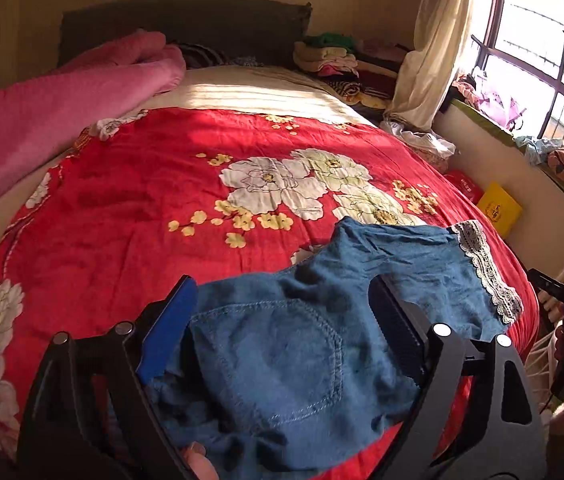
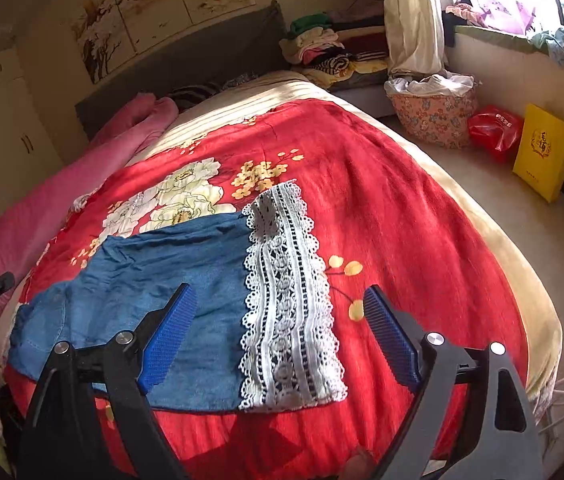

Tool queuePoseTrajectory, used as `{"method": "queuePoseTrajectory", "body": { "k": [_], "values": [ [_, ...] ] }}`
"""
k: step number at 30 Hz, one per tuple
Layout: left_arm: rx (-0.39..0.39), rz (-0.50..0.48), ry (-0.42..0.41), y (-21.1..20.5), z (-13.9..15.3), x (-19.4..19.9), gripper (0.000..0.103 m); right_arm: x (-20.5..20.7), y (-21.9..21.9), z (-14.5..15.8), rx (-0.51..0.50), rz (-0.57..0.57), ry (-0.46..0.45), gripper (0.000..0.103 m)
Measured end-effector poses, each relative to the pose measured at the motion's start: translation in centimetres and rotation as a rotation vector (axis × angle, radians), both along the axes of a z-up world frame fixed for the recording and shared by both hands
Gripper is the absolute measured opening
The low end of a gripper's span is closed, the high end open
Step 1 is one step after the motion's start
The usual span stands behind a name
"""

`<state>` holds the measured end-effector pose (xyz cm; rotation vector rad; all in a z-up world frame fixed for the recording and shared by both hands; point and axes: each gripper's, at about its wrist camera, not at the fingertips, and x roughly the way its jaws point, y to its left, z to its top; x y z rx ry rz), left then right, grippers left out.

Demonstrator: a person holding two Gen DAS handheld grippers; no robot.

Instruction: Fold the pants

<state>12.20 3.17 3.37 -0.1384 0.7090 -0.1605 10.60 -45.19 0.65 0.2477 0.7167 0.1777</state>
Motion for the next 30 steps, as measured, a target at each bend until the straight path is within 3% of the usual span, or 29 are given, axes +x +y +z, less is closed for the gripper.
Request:
{"method": "queuePoseTrajectory", "body": {
  "k": [4,7,12,16,17,20,26,30],
  "values": [
    [0.009,0.067,0.049,3.6,-1.3,-2.8,0.086,-2.0,-0.7,-1.1,0.063,-0.043,0.022,0.087],
    [-0.031,0.114,0.099,6.1,-3.2,-4.4,0.087,-2.3,-1.6,-2.4,0.143,-0.07,0.074,0.087],
    [-0.187,0.166,0.171,8.9,-6.4,-5.7,0.088,-2.6,-1.9,-4.0,0.183,-0.109,0.133,0.087],
    [-0.314,0.135,0.194,8.6,-7.8,-4.6,0.088,-2.3,-1.9,-4.8,0.206,-0.12,0.168,0.087],
    [-0.322,0.136,0.193,8.4,-7.9,-4.2,0.083,-2.3,-1.9,-5.0,0.219,-0.121,0.171,0.087],
    [-0.277,0.189,0.2,7.9,-8.2,-3.0,0.039,-2.0,-1.9,-5.6,0.244,-0.129,0.195,0.087],
    [-0.271,0.229,0.119,10.2,-6.8,-2.6,0.036,-1.6,-1.8,-5.7,0.235,-0.127,0.201,0.087],
    [-0.253,0.21,0.189,9.9,-8.8,-2.4,0.04,-1.7,-1.7,-5.9,0.237,-0.131,0.202,0.088]
  ]
}}
